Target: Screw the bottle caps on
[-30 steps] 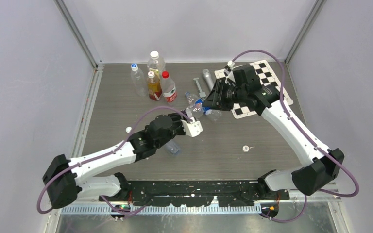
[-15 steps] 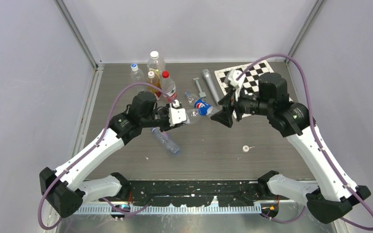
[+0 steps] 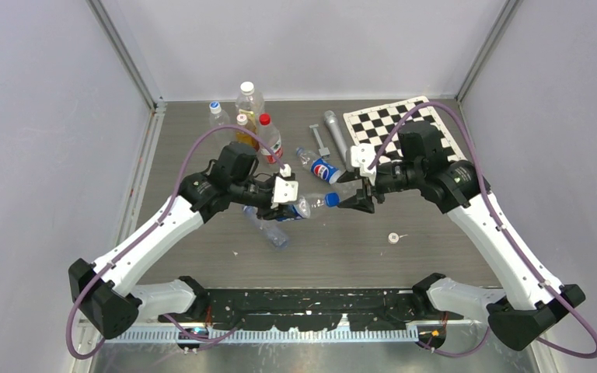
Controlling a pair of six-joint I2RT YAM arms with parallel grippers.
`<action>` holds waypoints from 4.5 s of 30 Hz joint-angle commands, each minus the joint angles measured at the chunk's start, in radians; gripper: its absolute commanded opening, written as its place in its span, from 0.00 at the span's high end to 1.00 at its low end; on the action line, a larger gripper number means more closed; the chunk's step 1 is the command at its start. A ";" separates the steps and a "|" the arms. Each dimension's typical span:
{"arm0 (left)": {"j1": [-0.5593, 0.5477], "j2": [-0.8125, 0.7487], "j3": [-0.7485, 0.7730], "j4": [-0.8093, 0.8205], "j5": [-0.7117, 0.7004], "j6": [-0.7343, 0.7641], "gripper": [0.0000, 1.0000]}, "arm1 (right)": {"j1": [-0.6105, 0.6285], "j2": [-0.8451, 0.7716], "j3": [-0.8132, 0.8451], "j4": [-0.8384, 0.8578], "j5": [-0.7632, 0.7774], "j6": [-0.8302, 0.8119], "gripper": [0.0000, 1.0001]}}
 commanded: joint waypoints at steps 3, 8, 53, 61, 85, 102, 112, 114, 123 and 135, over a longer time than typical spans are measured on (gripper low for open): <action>0.005 0.010 0.048 -0.002 0.056 0.003 1.00 | 0.006 0.006 0.025 0.003 -0.089 -0.067 0.40; 0.005 0.018 0.050 0.011 0.059 -0.004 1.00 | 0.010 0.013 0.026 -0.016 -0.110 -0.076 0.42; -0.327 -0.046 -0.283 0.899 -0.849 0.186 1.00 | 0.023 0.303 0.170 0.030 0.509 1.567 0.99; -0.270 -0.048 -0.217 0.600 -0.783 0.015 1.00 | 0.012 0.209 0.174 0.069 0.523 1.258 0.47; -0.027 0.088 0.075 0.014 -0.041 -0.071 1.00 | 0.014 0.040 0.062 -0.015 -0.022 0.021 0.38; -0.026 0.121 0.114 0.010 -0.013 -0.077 1.00 | 0.023 0.090 0.068 -0.045 0.005 -0.016 0.66; -0.032 0.059 0.015 0.275 -0.168 -0.222 1.00 | 0.025 0.132 0.055 0.140 0.236 0.571 0.99; -0.050 0.036 -0.026 0.358 -0.256 -0.221 1.00 | 0.024 0.154 0.065 0.171 0.326 0.745 0.99; -0.321 -0.047 -0.261 0.803 -0.832 0.042 1.00 | -0.045 0.303 0.135 0.083 0.445 1.460 0.99; -0.314 -0.036 -0.287 0.731 -0.873 -0.005 1.00 | -0.066 0.301 0.132 0.155 0.384 1.346 0.74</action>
